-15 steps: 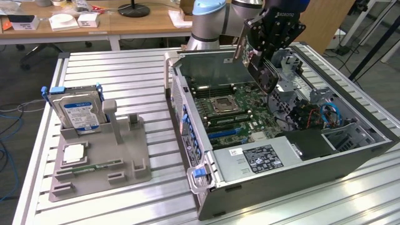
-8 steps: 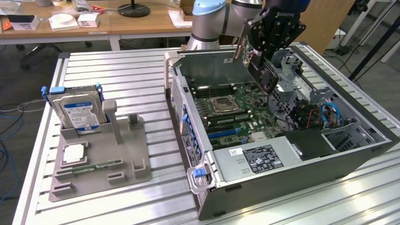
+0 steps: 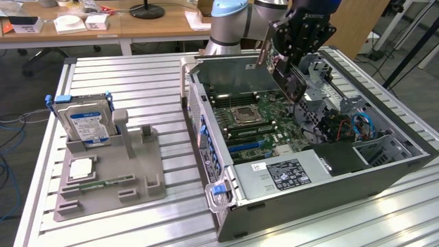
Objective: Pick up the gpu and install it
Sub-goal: 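Insert the gpu into the slot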
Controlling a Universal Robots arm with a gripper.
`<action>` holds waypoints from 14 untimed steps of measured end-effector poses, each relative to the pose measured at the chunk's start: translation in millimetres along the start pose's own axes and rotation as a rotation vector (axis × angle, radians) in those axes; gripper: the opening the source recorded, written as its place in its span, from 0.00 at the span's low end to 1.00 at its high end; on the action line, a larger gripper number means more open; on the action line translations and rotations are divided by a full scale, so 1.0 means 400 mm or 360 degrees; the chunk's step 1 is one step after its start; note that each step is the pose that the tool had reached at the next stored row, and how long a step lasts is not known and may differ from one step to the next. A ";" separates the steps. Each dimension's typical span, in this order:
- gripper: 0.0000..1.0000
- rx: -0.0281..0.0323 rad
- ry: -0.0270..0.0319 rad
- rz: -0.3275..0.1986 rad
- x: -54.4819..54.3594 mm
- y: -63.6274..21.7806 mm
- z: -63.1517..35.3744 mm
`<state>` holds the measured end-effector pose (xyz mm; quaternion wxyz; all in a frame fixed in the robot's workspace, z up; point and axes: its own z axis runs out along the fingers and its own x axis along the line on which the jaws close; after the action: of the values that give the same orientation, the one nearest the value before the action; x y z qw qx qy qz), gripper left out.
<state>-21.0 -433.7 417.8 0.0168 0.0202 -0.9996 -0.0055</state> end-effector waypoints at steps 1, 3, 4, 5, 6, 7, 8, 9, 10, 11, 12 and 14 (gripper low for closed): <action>0.26 0.00000 0.00000 -0.0001 -0.003 0.000 0.000; 0.26 0.00000 0.00000 -0.0003 -0.008 0.000 0.000; 0.26 0.00001 0.00000 -0.0004 -0.011 0.000 0.000; 0.26 0.00001 0.00000 -0.0006 -0.014 -0.001 0.000; 0.26 0.00001 0.00001 -0.0007 -0.018 -0.001 -0.001; 0.26 0.00004 0.00001 -0.0008 -0.021 -0.001 -0.001; 0.26 0.00003 0.00002 -0.0010 -0.025 -0.001 -0.001; 0.26 0.00004 0.00000 -0.0012 -0.028 -0.001 -0.001; 0.26 0.00004 0.00001 -0.0013 -0.031 -0.001 -0.001; 0.26 0.00004 0.00002 -0.0014 -0.034 -0.001 -0.001; 0.26 0.00004 0.00002 -0.0015 -0.037 -0.002 -0.001; 0.26 0.00007 0.00003 -0.0018 -0.042 -0.002 -0.002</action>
<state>-4.0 -433.7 417.8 0.0169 0.0259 -0.9995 -0.0054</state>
